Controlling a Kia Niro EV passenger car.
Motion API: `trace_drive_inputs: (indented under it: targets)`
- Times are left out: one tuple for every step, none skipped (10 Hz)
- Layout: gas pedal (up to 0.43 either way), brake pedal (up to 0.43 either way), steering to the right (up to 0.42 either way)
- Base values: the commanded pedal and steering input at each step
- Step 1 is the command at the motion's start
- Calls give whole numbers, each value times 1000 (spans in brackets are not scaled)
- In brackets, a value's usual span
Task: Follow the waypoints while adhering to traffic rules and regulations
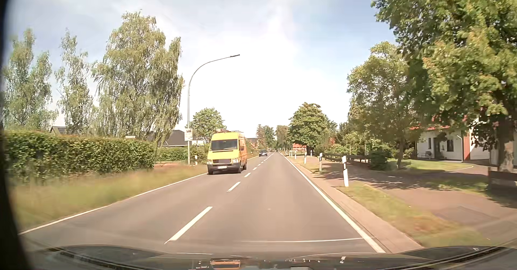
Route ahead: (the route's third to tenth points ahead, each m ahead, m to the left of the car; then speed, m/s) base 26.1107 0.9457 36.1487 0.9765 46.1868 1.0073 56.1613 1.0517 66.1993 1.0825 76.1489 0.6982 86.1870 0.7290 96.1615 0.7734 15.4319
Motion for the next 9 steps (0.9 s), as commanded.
trace_drive_inputs:
  targets:
    - [280, 0, 0]
    - [280, 0, 0]
    - [280, 0, 0]
    - [280, 0, 0]
    - [280, 0, 0]
    - [280, 0, 0]
    - [280, 0, 0]
    - [280, 0, 0]
    - [280, 0, 0]
